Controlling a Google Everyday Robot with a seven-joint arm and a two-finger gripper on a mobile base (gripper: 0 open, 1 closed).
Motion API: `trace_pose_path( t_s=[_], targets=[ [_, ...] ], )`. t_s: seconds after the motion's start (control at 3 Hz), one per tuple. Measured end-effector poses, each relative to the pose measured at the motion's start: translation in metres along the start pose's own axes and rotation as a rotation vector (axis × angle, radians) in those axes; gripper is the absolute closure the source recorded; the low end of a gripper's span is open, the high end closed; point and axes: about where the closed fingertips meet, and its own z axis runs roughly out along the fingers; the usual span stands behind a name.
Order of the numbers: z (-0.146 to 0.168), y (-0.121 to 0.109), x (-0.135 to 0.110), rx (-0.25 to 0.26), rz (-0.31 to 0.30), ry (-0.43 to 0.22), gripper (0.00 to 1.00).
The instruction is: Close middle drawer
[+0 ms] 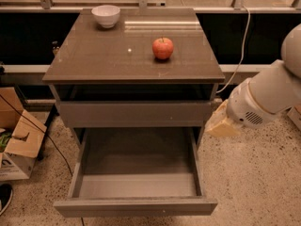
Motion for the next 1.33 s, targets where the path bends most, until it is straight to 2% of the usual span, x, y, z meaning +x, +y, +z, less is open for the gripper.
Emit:
trace_pose_path(
  t_s=[0.33,1.0,1.33],
  targets=[
    [0.052,-0.006,0.013,-0.098,0.050,0.028,1.00],
    [0.078,0.003,0.014,-0.139,0.064,0.046,1.00],
    [0.111,0.015,0.018,-0.172,0.069,0.041,1.00]
  ],
)
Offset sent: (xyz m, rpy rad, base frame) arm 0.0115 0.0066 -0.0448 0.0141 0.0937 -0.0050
